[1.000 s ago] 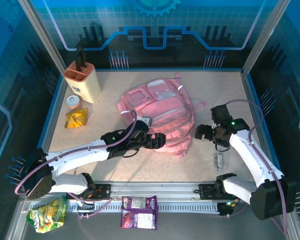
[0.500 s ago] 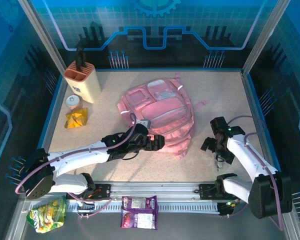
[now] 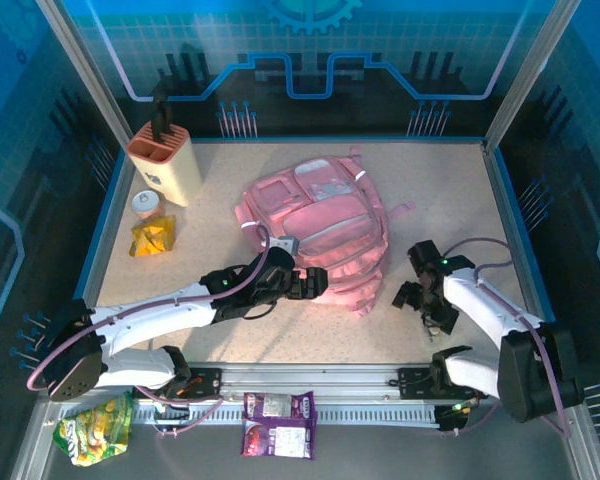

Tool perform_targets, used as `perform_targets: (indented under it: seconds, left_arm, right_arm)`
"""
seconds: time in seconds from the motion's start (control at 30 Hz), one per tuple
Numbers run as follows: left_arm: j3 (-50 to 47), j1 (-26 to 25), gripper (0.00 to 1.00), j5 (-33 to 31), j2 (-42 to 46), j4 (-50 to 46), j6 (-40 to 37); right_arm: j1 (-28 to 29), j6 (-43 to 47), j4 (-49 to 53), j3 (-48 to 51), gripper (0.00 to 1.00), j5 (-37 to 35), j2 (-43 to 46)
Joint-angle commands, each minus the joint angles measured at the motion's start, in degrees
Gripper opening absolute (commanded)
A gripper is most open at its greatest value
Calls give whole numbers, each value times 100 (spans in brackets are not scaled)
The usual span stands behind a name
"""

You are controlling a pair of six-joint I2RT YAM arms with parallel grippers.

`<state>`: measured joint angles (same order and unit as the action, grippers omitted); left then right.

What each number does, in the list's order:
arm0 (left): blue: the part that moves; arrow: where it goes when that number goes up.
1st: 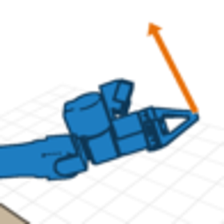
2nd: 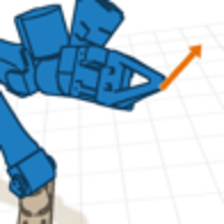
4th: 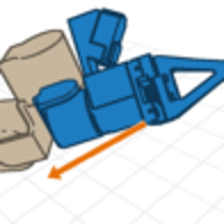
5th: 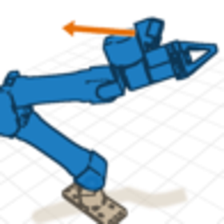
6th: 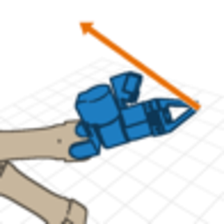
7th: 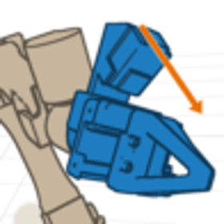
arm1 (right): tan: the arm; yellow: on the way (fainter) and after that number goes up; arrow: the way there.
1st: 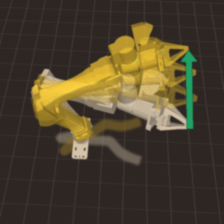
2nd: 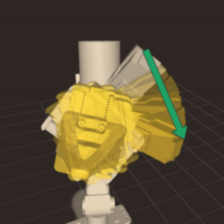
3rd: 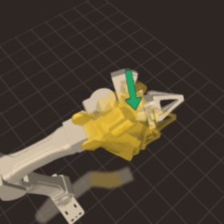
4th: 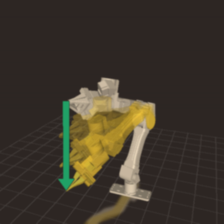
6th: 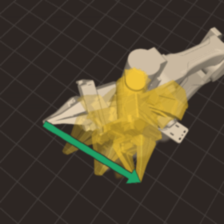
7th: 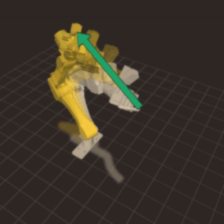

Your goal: Pack the student bag

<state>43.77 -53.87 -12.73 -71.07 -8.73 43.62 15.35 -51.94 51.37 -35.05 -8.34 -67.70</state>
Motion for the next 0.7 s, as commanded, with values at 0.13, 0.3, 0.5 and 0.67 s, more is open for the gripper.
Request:
perform_targets:
  seconds: [0.13, 0.3, 0.5, 0.67]
  left_arm:
    - [94, -29, 99, -79, -6, -114, 42]
    - [132, -32, 99, 12, -4, -112, 77]
    - [123, -29, 99, -7, -93, -78, 138]
    - [58, -29, 99, -71, -126, -39, 180]
  right_arm:
    - [681, -311, 278, -373, 85, -223, 38]
    - [551, -169, 638, -247, 96, -552, 358]
    - [233, 219, 346, 22, 100, -191, 229]
    - [258, 418, 65, 52, 100, 92, 101]
